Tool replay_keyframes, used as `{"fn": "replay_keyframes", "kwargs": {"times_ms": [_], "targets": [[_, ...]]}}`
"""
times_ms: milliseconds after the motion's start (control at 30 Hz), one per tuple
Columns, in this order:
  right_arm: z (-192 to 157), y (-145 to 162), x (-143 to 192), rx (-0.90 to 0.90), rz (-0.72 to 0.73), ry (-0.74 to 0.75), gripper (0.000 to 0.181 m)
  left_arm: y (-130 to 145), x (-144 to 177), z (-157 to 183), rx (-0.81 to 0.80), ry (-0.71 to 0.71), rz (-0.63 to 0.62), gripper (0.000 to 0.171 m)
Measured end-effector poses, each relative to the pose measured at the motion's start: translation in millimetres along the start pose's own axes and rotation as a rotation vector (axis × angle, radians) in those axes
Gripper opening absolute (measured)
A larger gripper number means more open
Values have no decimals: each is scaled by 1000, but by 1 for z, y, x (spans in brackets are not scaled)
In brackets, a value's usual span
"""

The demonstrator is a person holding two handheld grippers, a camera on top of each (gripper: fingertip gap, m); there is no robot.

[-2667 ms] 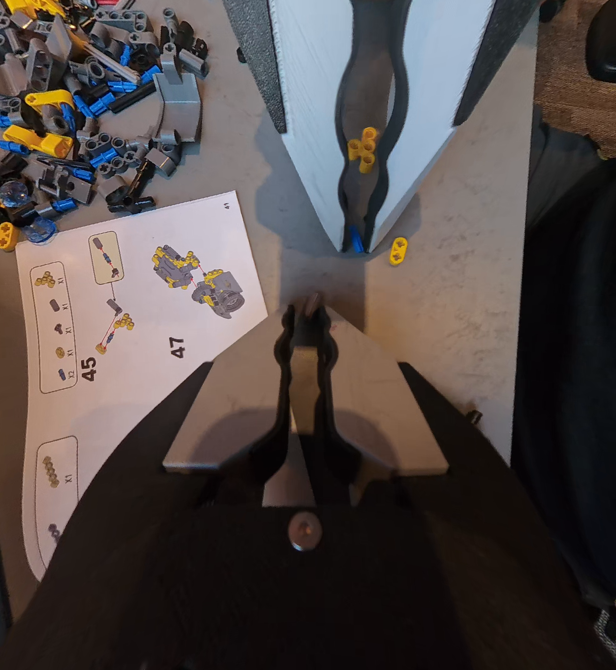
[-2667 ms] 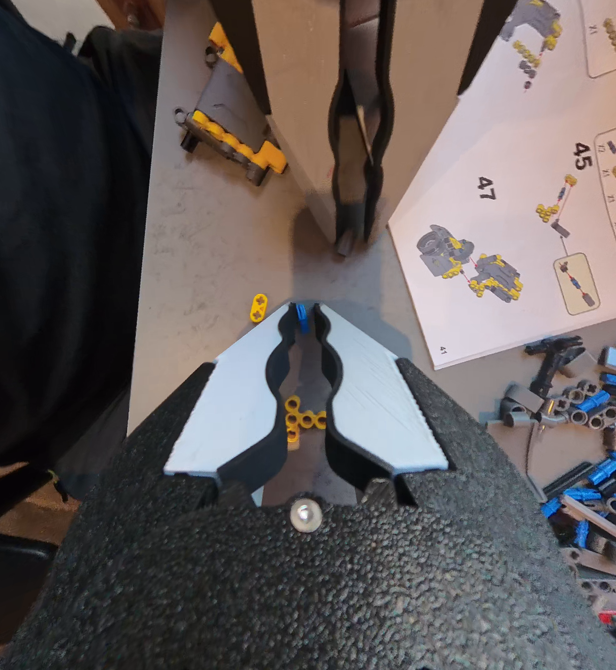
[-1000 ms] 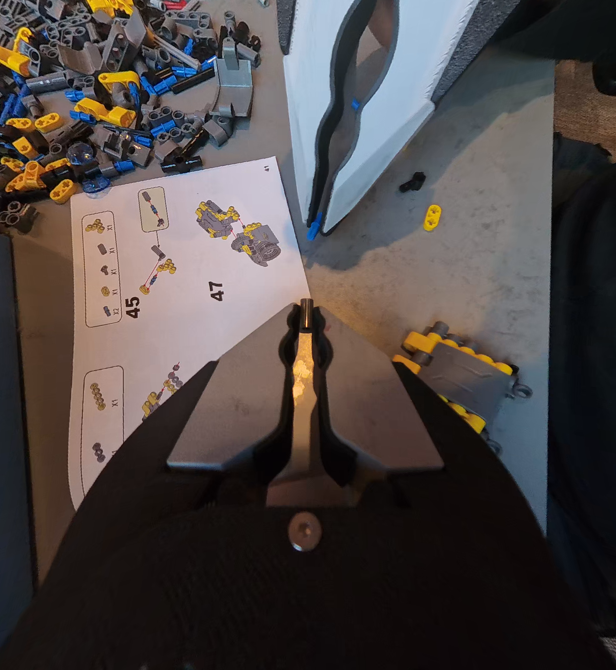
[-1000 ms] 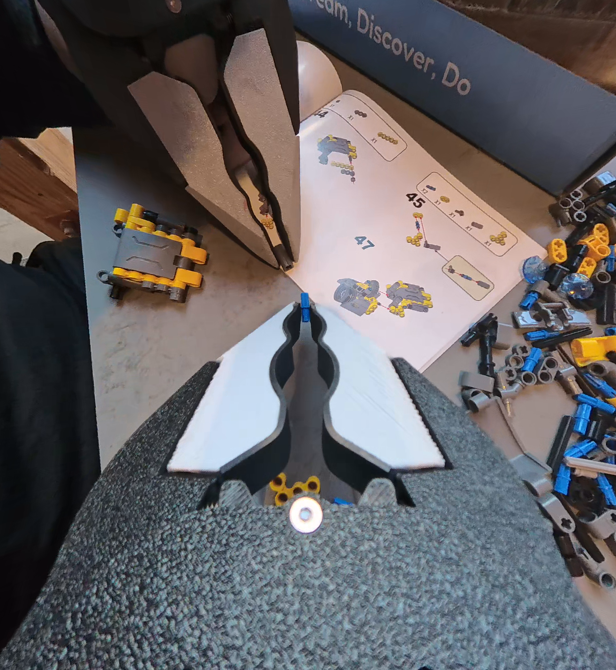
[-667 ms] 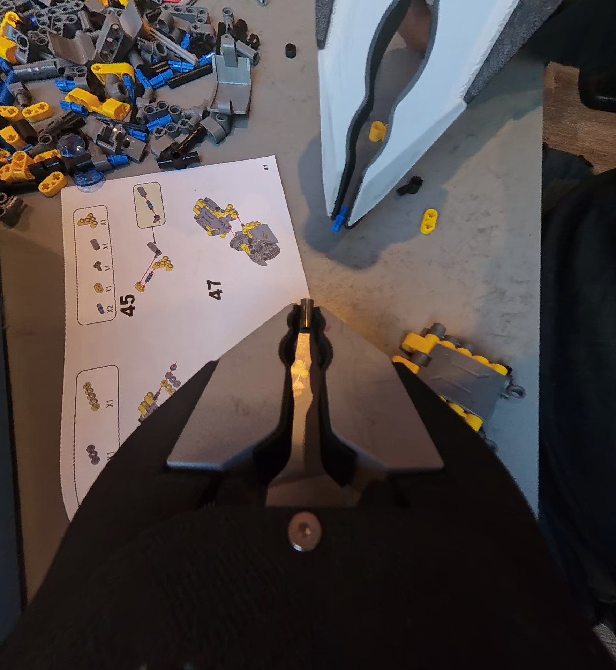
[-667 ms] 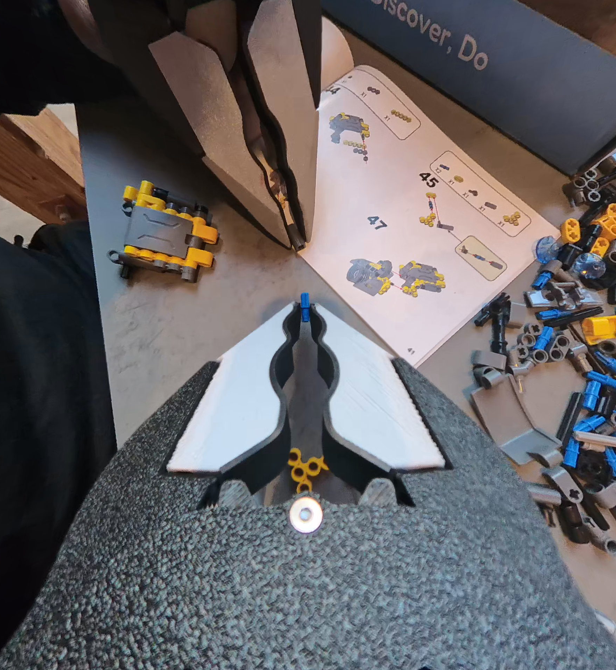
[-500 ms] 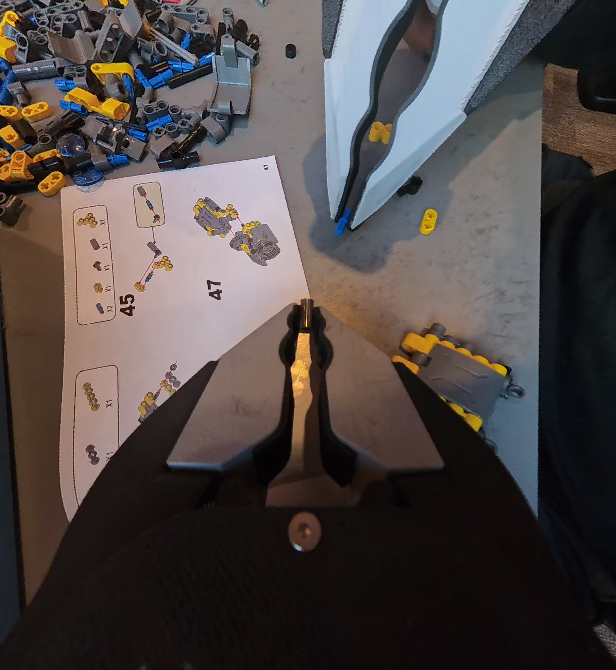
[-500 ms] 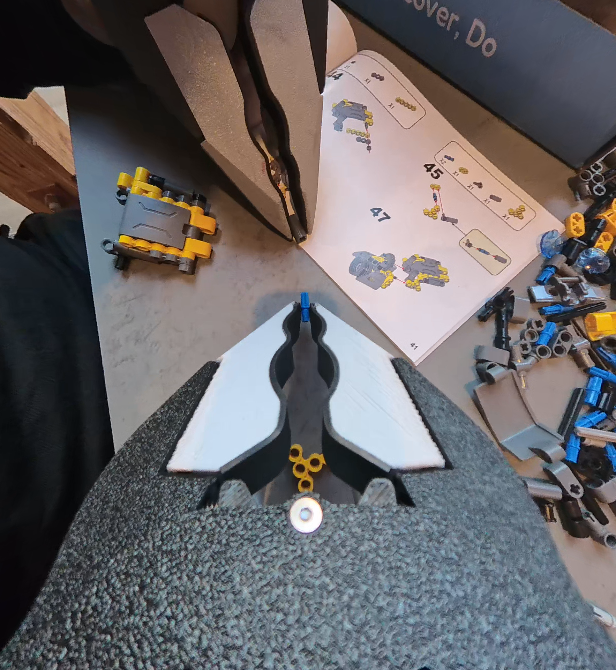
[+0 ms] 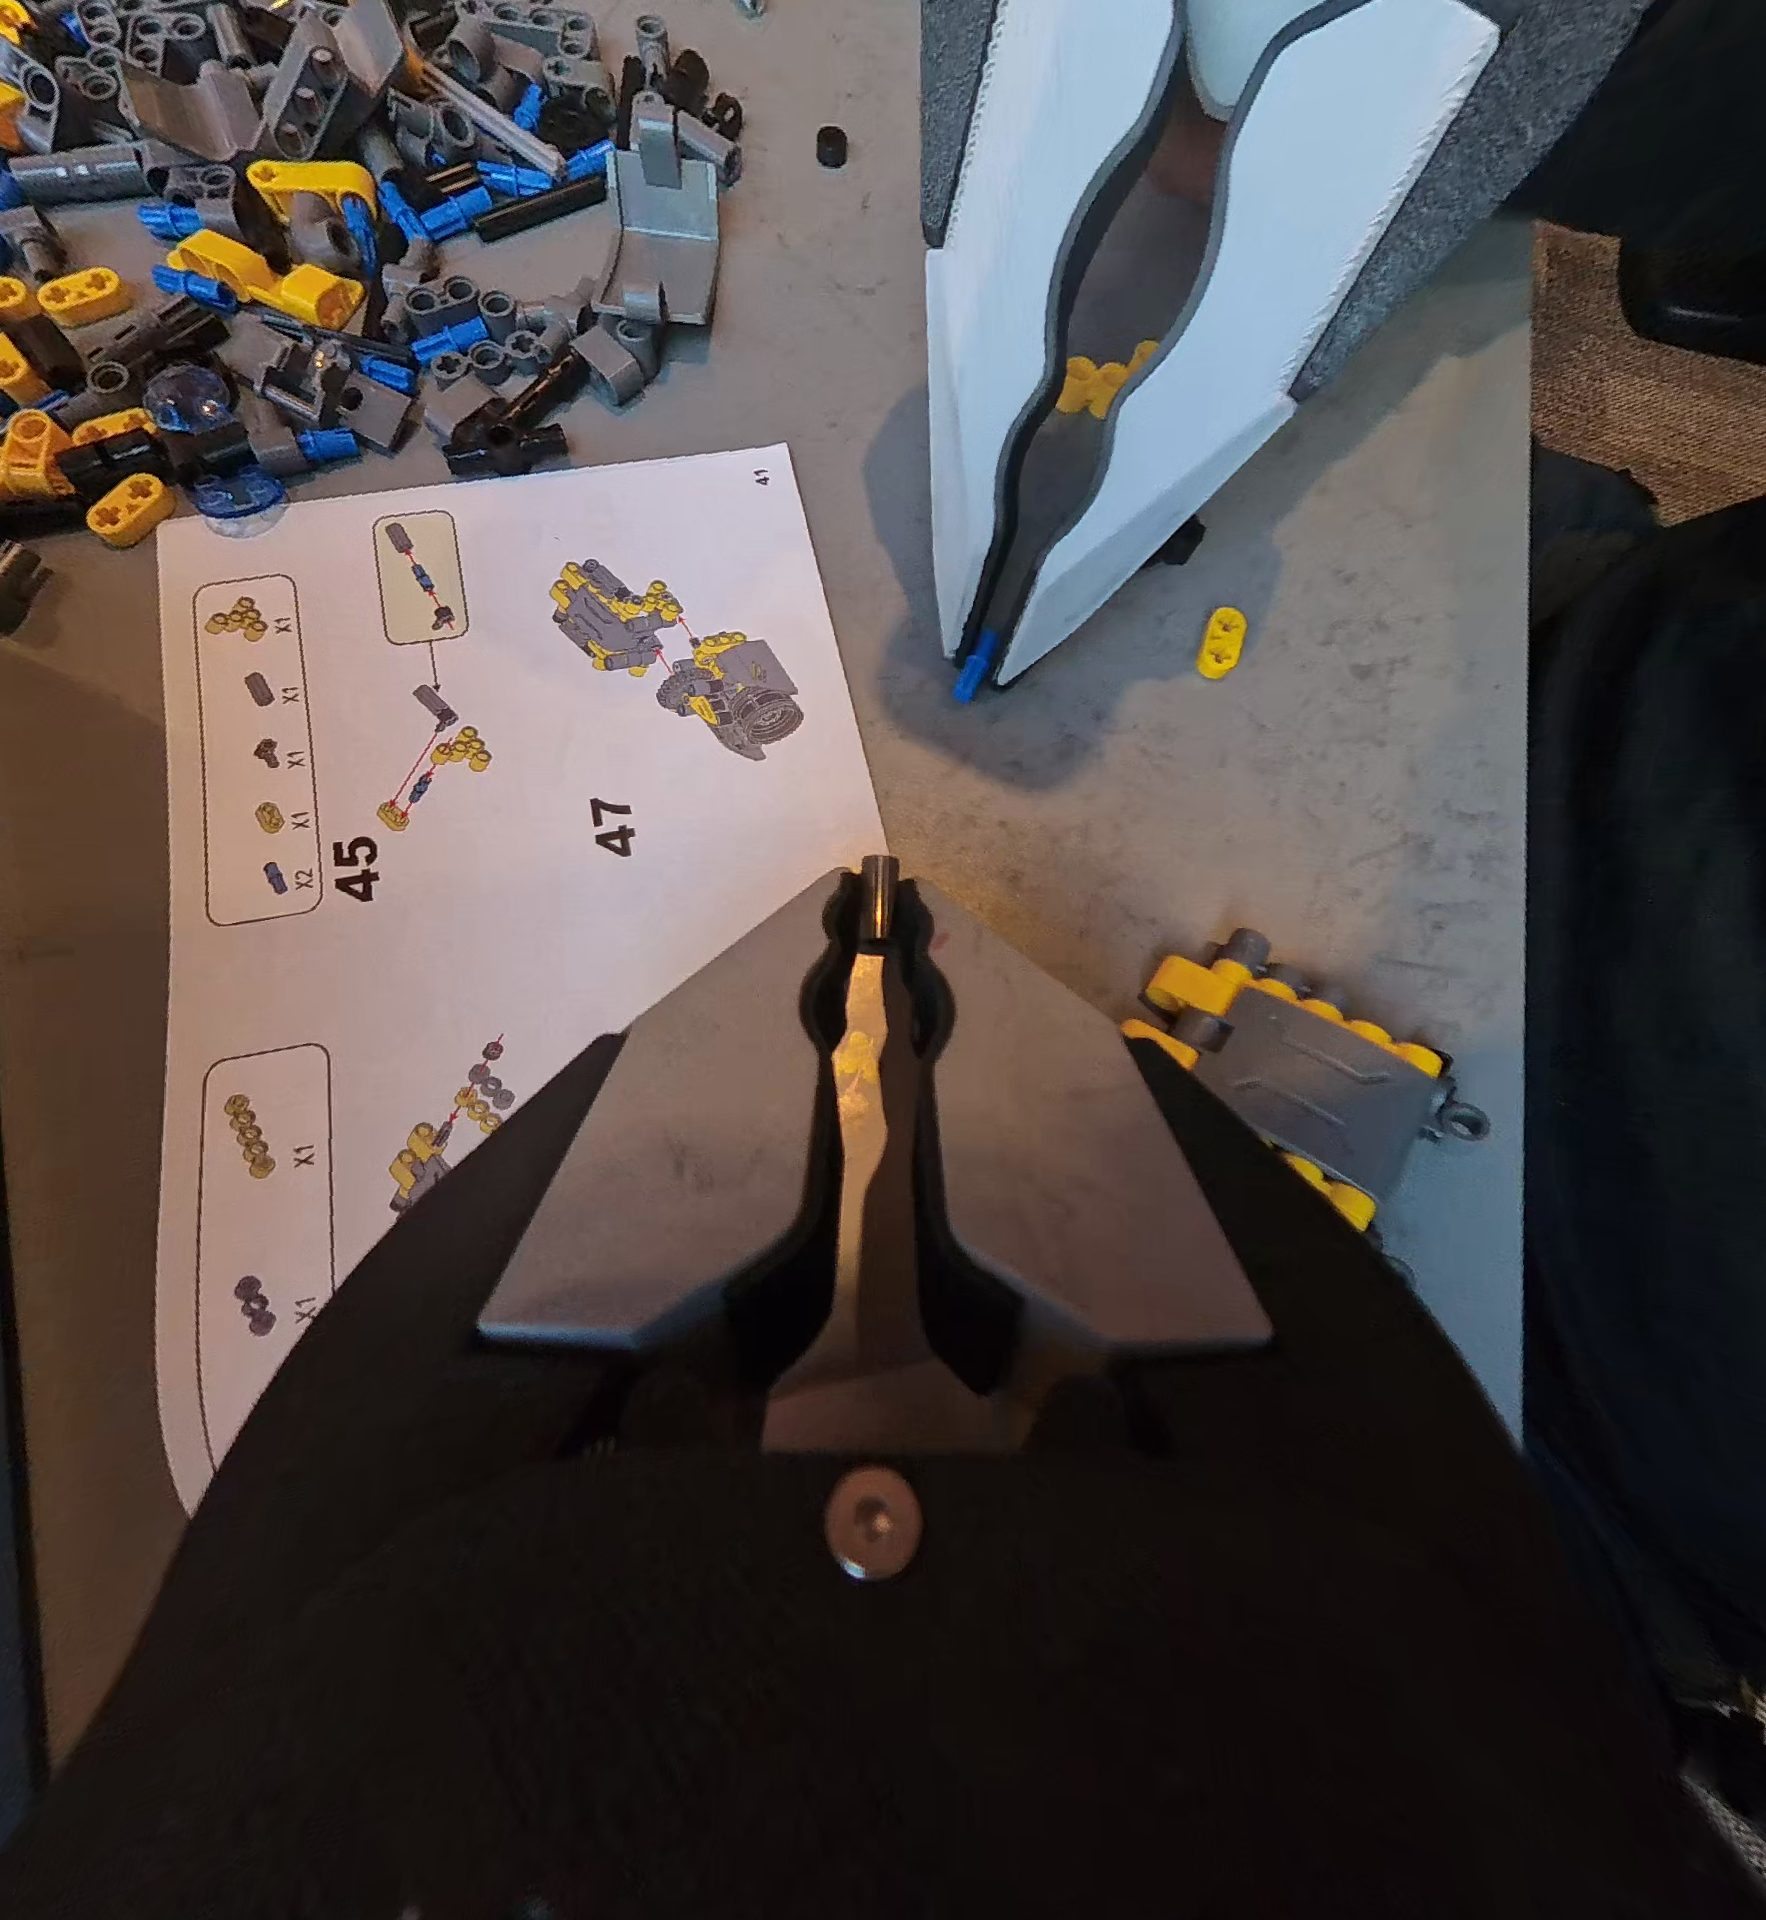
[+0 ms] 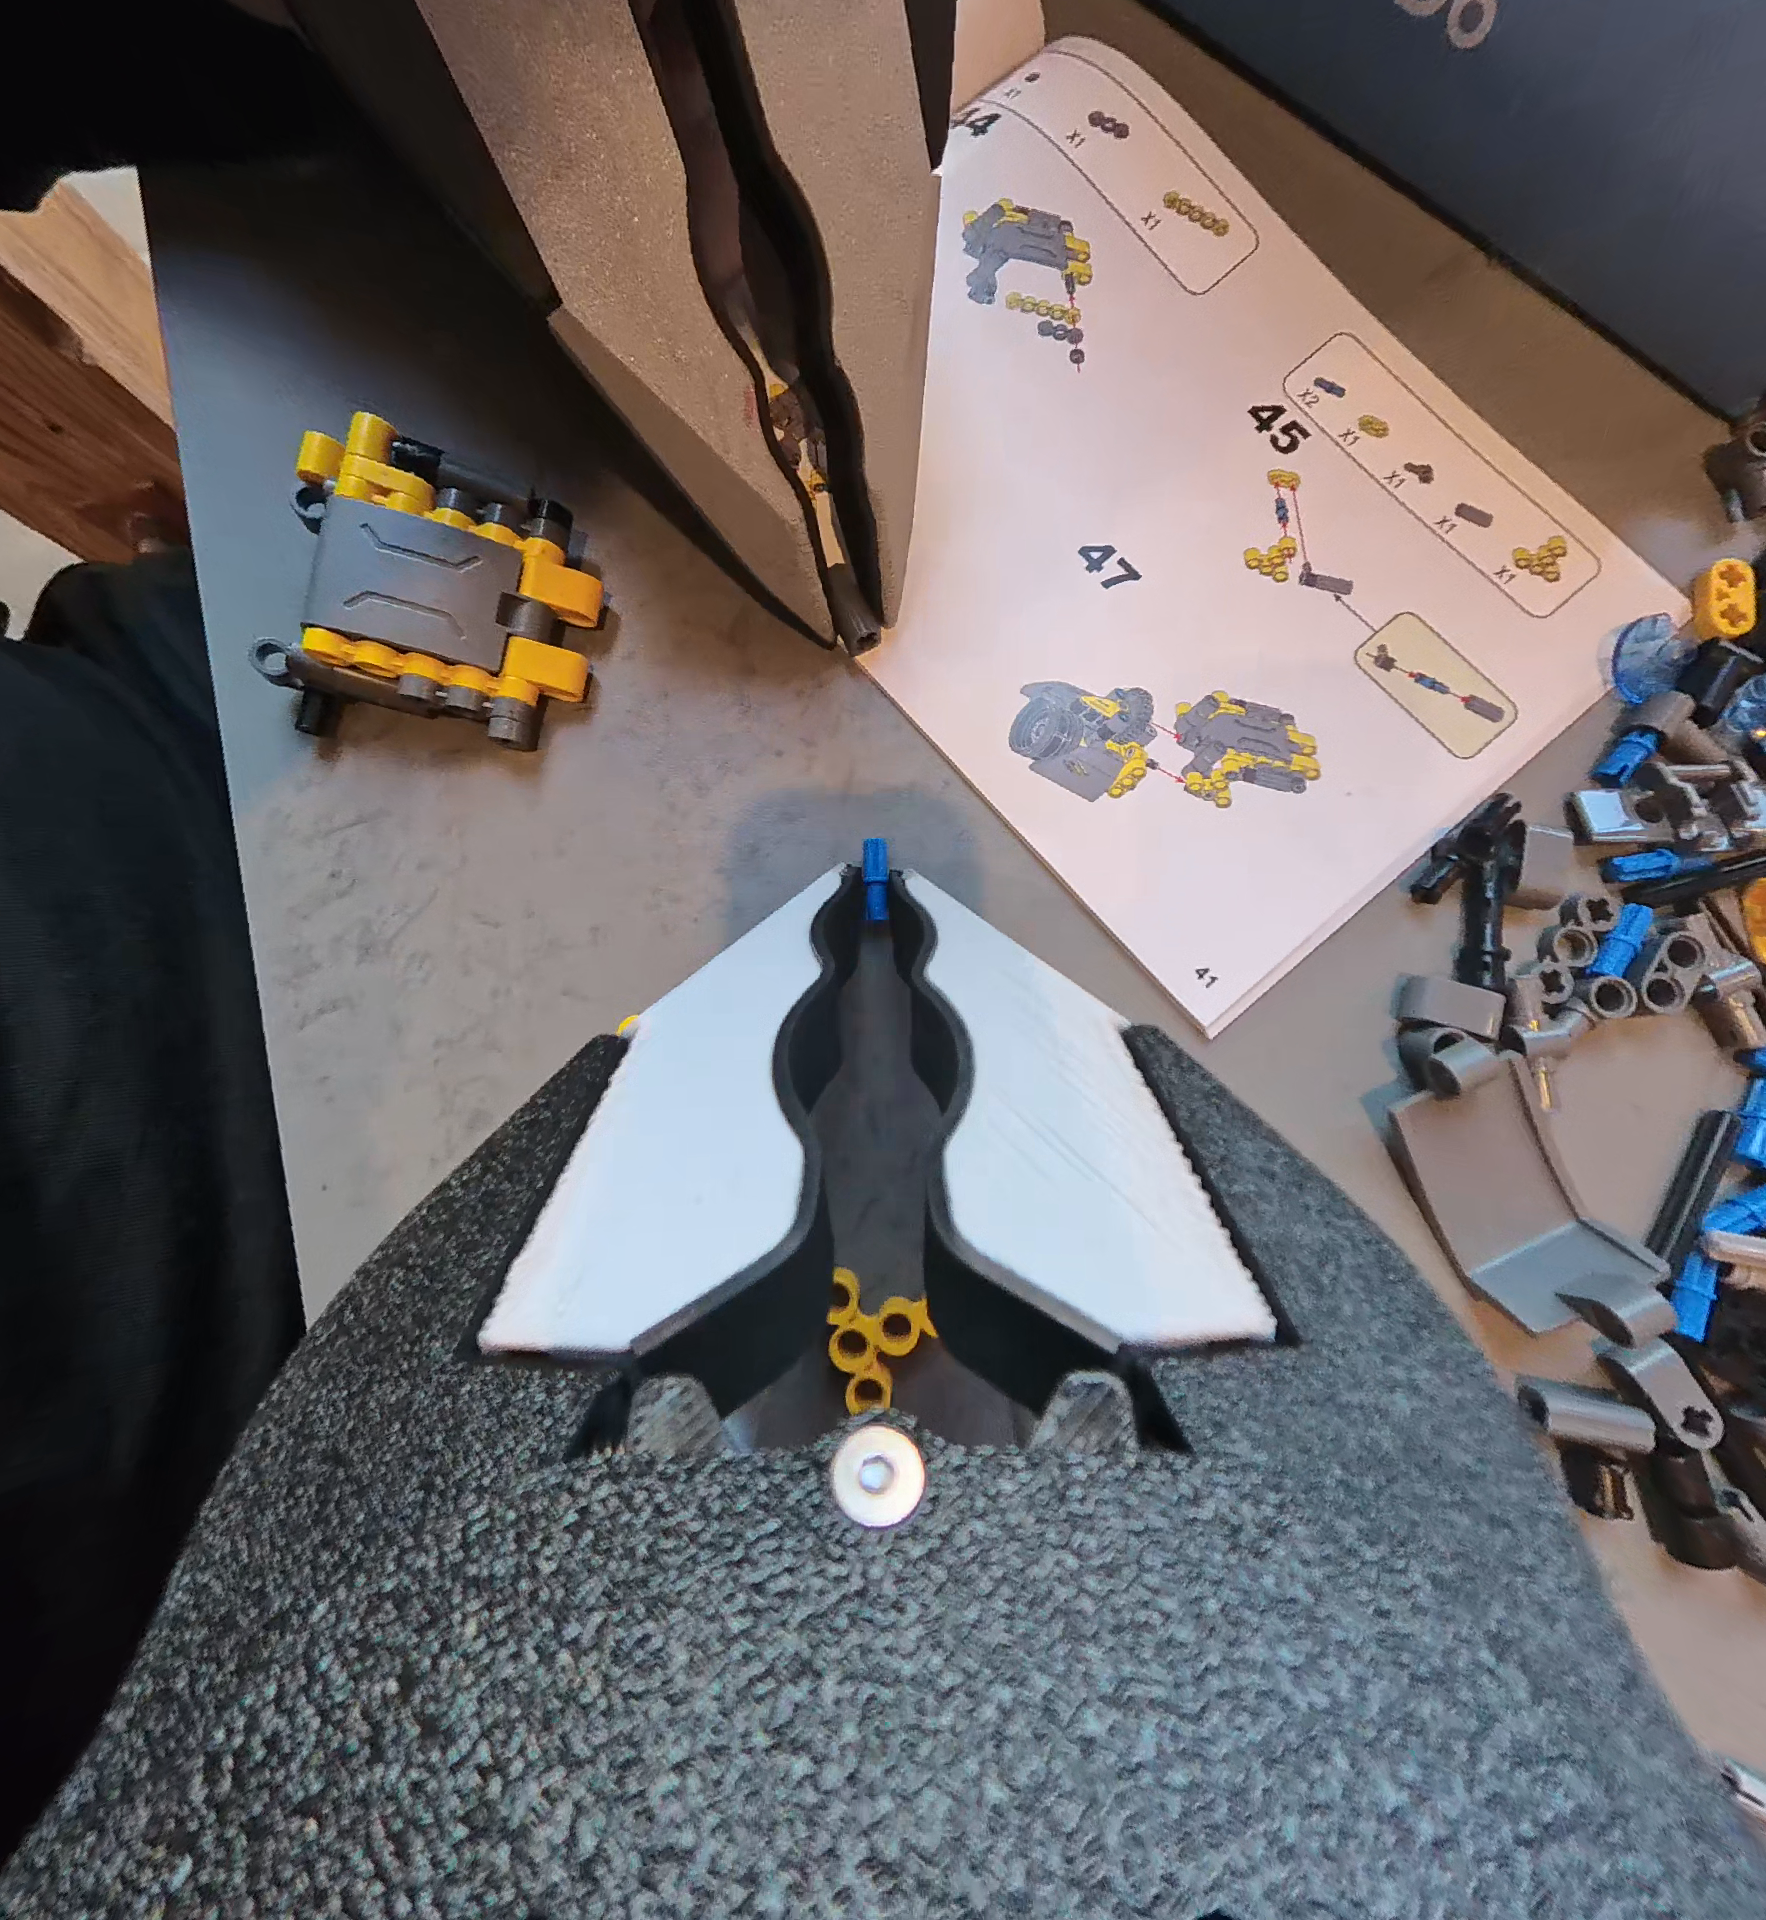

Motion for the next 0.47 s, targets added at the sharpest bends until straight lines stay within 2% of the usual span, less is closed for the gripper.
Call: {"fn": "replay_keyframes", "kwargs": {"times_ms": [233,367,467], "targets": [[0,0,0,1,2,-3,4,0,0,0,-2,0,1,3],[-1,0,1,18,-9,-2,4,-18,-5,12,18,49,91,3],[-3,1,4,32,-17,-4,4,-14,-16,17,-5,53,16,3]]}}
Point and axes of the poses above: each gripper's, where its closed fingertips meet, x back along the fingers, y out of its underside, z = x × y across the jaws, the point moved 3 cm from there along x, back along the fingers, and after that the axes turned 14 degrees about z, right-handed, at the moved point
